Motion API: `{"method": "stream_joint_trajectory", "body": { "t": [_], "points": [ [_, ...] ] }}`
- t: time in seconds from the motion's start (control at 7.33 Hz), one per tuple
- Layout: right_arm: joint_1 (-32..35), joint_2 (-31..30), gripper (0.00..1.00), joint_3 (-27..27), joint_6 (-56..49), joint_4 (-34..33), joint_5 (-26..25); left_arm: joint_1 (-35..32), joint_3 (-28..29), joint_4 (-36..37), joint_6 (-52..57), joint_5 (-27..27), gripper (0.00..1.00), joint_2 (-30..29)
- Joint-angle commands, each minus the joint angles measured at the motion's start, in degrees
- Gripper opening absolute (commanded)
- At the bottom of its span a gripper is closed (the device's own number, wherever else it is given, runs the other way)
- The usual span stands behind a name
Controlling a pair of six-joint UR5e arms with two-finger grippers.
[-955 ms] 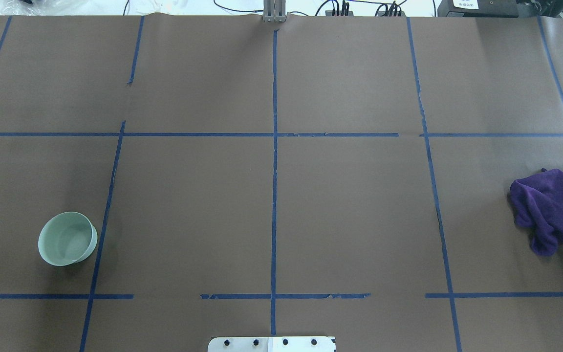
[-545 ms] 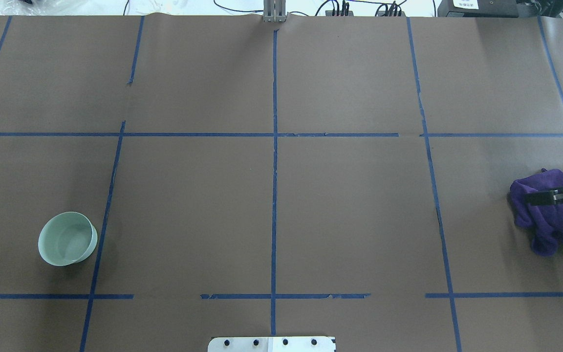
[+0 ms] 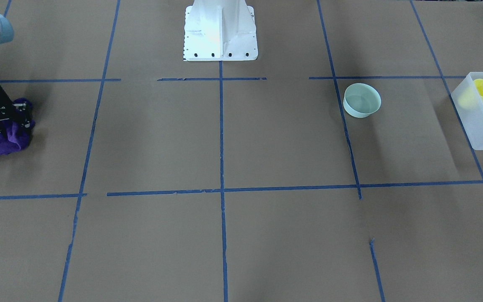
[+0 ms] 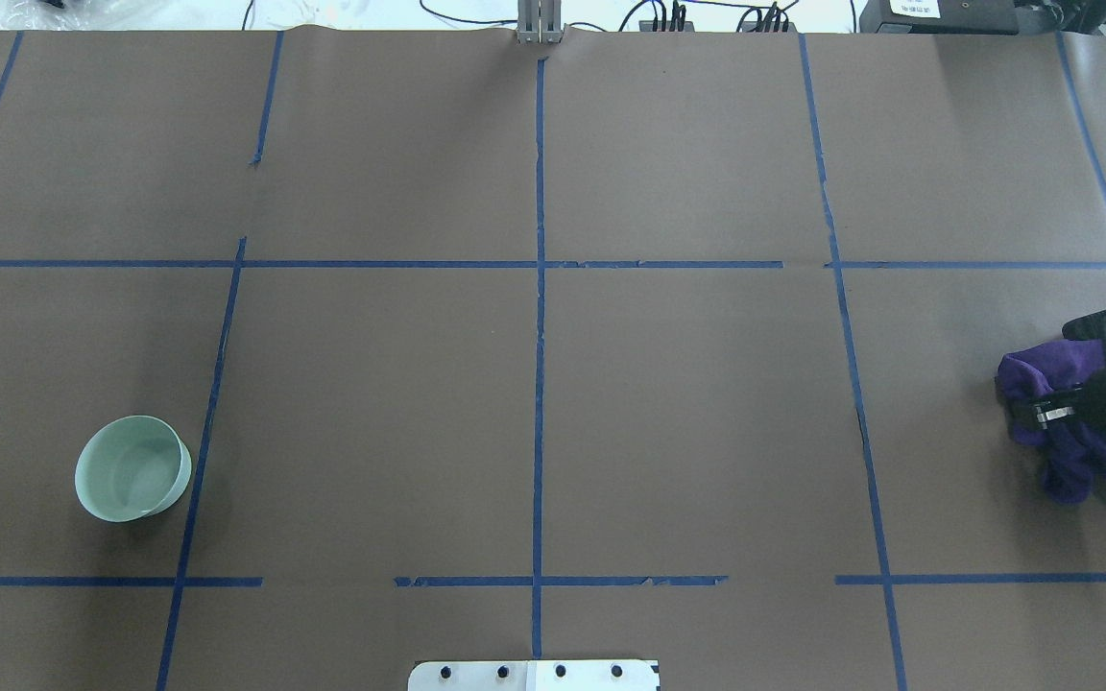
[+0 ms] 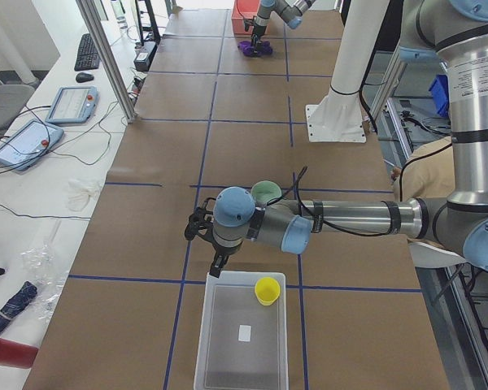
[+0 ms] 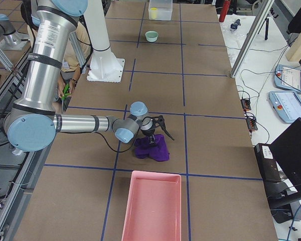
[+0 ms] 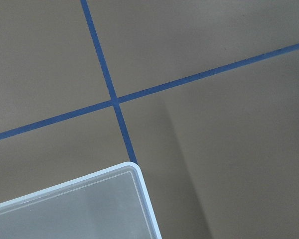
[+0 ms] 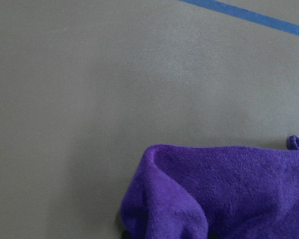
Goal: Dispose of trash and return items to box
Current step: 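Reach the right gripper down onto the purple cloth and grasp it, then lift the purple cloth with the right gripper and carry it away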
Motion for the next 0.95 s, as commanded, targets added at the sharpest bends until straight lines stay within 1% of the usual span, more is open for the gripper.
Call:
{"method": "stream_joint_trajectory", "body": {
  "t": [0.0, 0.27, 0.41, 0.55, 0.68, 0.82],
  "points": [
    [-0.1, 0.0, 0.00, 0.9, -1.7, 0.0, -0.1, -0.1, 0.0, 0.0, 0.0, 0.0, 1.00, 0.1],
    [0.8, -0.2, 0.00, 3.4, -3.1, -0.7, 1.2, -0.1, 0.1, 0.0, 0.0, 0.0, 1.00, 0.1],
    [3.9, -0.4, 0.00, 4.2, -5.3, -1.1, 3.5, -0.1, 0.1, -0.1, 0.0, 0.0, 1.00, 0.1],
    [10.6, -1.2, 0.00, 5.6, -11.9, -3.9, 9.0, -0.1, 0.1, -0.1, 0.0, 0.0, 1.00, 0.1],
    [18.9, -1.5, 0.00, 6.0, -21.2, -7.7, 13.8, -0.1, 0.1, -0.1, 0.0, 0.0, 1.00, 0.1],
    [27.8, -1.6, 0.00, 6.0, -33.2, -12.9, 17.4, -0.1, 0.0, -0.1, 0.0, 0.0, 1.00, 0.1]
  ]
}}
